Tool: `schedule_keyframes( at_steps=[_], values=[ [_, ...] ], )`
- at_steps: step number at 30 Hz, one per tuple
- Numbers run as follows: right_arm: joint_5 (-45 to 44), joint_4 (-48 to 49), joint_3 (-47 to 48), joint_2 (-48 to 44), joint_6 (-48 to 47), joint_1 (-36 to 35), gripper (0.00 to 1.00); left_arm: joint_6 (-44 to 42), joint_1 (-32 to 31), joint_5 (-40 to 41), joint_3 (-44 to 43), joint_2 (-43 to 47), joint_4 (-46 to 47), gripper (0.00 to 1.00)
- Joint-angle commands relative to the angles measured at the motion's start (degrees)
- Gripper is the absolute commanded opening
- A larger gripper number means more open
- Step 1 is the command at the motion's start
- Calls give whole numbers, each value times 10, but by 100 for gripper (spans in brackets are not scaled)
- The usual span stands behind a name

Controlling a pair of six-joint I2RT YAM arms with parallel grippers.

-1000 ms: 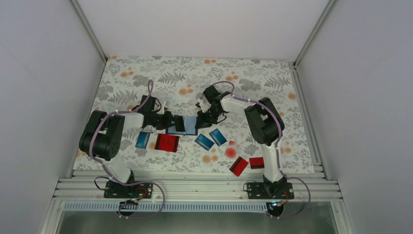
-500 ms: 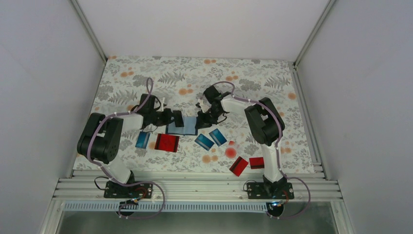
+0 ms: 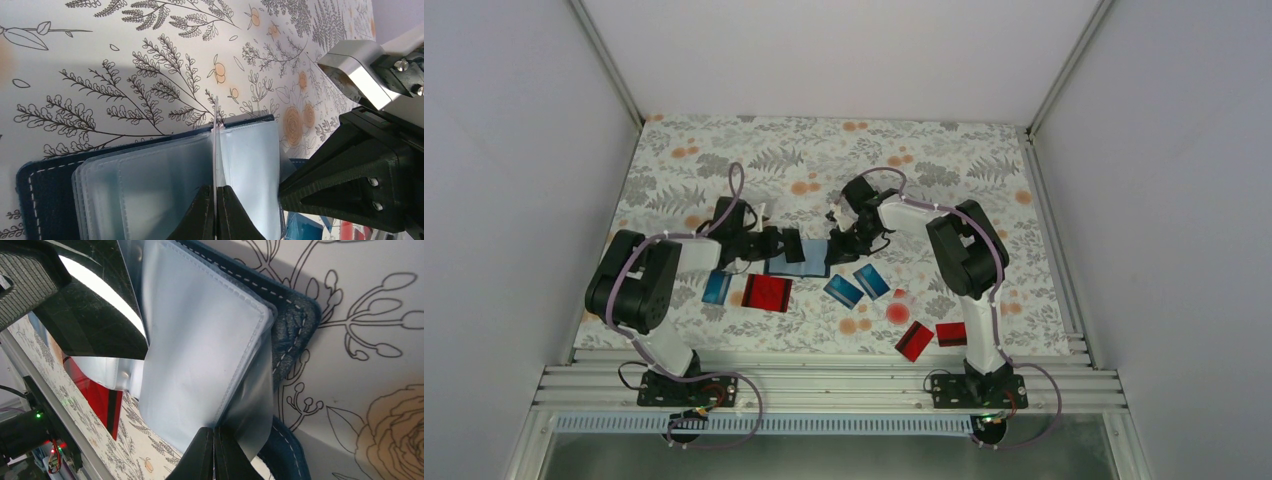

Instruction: Put the credit cards into the card holder

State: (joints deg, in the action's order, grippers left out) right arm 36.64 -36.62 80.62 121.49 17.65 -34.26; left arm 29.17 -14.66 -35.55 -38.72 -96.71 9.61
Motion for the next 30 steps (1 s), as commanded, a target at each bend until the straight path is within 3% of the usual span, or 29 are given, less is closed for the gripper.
schedule_keyframes(
  at_steps=[1,15,22,30],
  values=[
    [-58,-37,-33,33,-4,-4,4,-15,-10,-9,15,-7,11,2],
    [-61,-34,-46,27,1,-4,4,72,23,-141,65,-17,114,2],
    [-61,-34,-46,28,2,-4,4,92,33,-171,74,-25,149,2],
    [-61,-35,-44,30,5,-4,4,69,34,-172,58,-36,122,2]
  ],
)
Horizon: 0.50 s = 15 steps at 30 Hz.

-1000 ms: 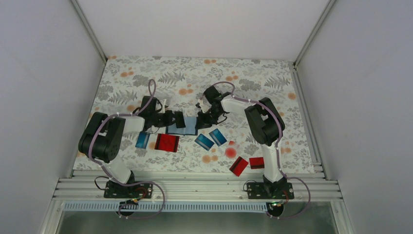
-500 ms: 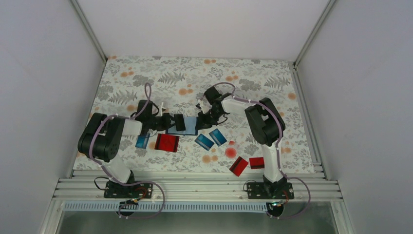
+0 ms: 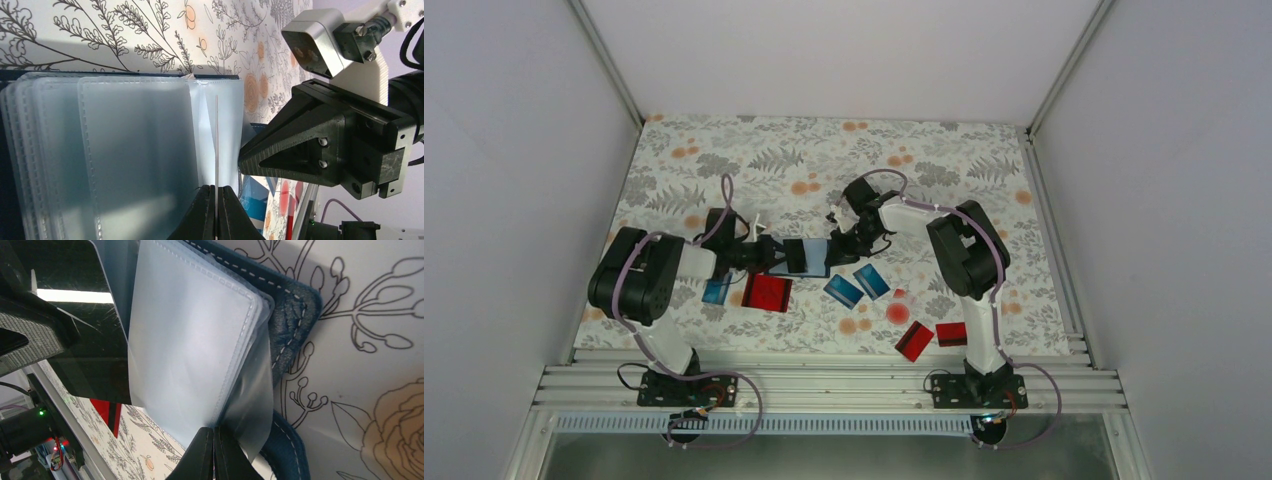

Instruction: Put the credit cards into the card holder

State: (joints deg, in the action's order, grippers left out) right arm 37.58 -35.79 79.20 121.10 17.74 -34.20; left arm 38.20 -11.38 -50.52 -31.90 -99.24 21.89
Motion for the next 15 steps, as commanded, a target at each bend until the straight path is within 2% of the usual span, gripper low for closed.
schedule_keyframes(
  at_steps=[1,6,10,15],
  values=[
    [-70,-44,-29,34,4,-4,4,-35,2,-21,-18,-13,-18,2],
    [-67,-44,-23,39,5,-5,4,-99,2,-2,-66,-39,-127,3],
    [-66,-40,-23,41,8,-5,4,-98,2,-10,-72,-55,-140,2],
    [-65,-40,-19,43,9,-4,4,-130,2,-1,-114,-73,-220,2]
  ],
)
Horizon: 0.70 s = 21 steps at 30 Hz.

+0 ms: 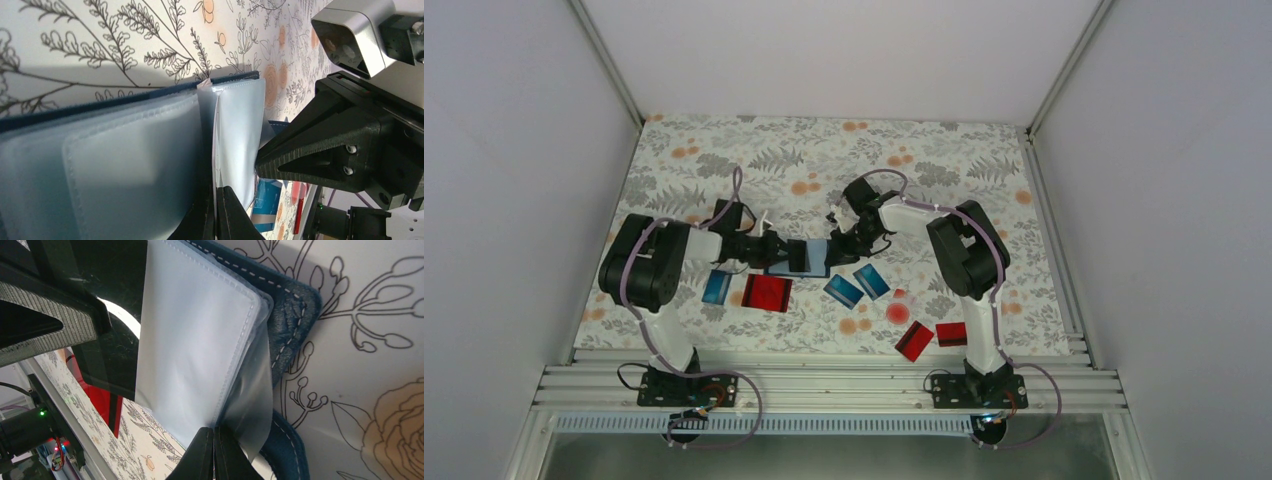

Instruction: Put the credit cards into the card holder

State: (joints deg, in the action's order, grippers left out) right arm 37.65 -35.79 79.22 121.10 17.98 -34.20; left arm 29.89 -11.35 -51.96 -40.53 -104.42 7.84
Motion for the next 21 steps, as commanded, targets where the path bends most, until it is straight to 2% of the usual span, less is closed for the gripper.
schedule_keyframes(
  at_steps=[1,8,21],
  values=[
    [-65,-41,-17,45,7,-4,4,-51,2,13,-34,-24,-90,2],
    [-62,-45,-3,55,5,-5,4,-87,1,1,-72,-53,-145,2],
    [-67,-52,9,65,6,-4,4,-168,1,15,-106,-54,-248,2]
  ],
)
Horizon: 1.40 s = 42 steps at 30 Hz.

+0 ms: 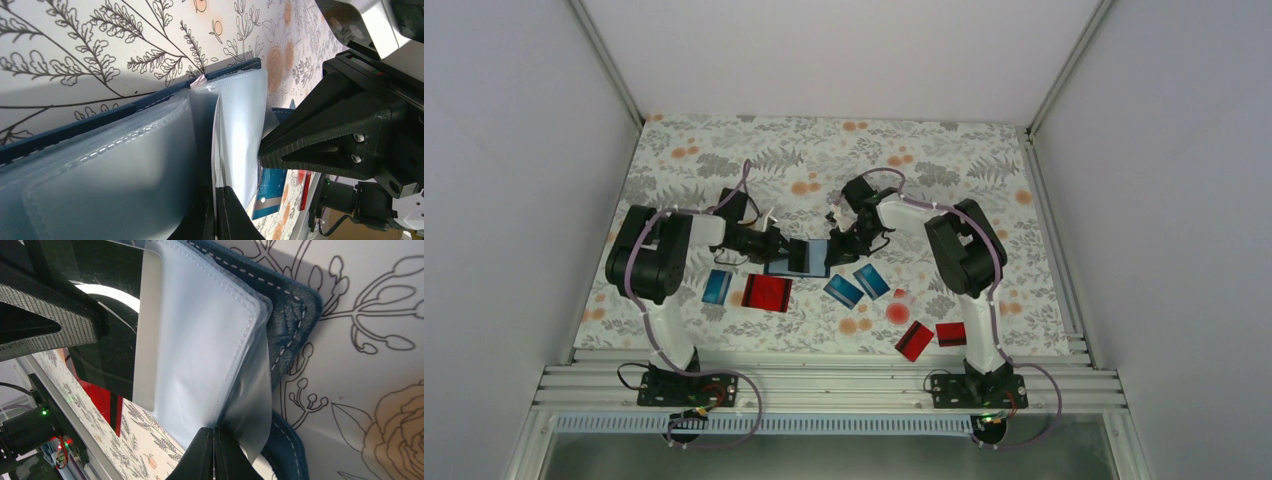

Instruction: Put the credit cards into the card holder

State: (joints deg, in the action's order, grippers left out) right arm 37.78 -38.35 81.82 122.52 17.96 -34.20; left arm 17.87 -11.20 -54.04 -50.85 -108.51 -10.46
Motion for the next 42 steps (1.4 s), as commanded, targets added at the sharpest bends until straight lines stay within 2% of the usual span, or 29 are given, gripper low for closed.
schedule_keyframes(
  at_steps=[1,8,21,29,42],
  values=[
    [-69,-26,-16,51,6,-4,4,-49,-1,34,-2,-13,-66,2],
    [-69,-29,-9,53,5,-4,4,-41,-11,7,-20,-42,-47,2],
    [-70,-53,32,50,-3,-4,4,-29,-41,45,-64,-54,-80,4],
    [-58,-87,61,19,-17,-1,8,-51,-41,100,-81,-43,-146,19],
    [-49,-66,57,-21,-4,22,9,-55,-52,175,-115,-15,-221,42]
  ],
)
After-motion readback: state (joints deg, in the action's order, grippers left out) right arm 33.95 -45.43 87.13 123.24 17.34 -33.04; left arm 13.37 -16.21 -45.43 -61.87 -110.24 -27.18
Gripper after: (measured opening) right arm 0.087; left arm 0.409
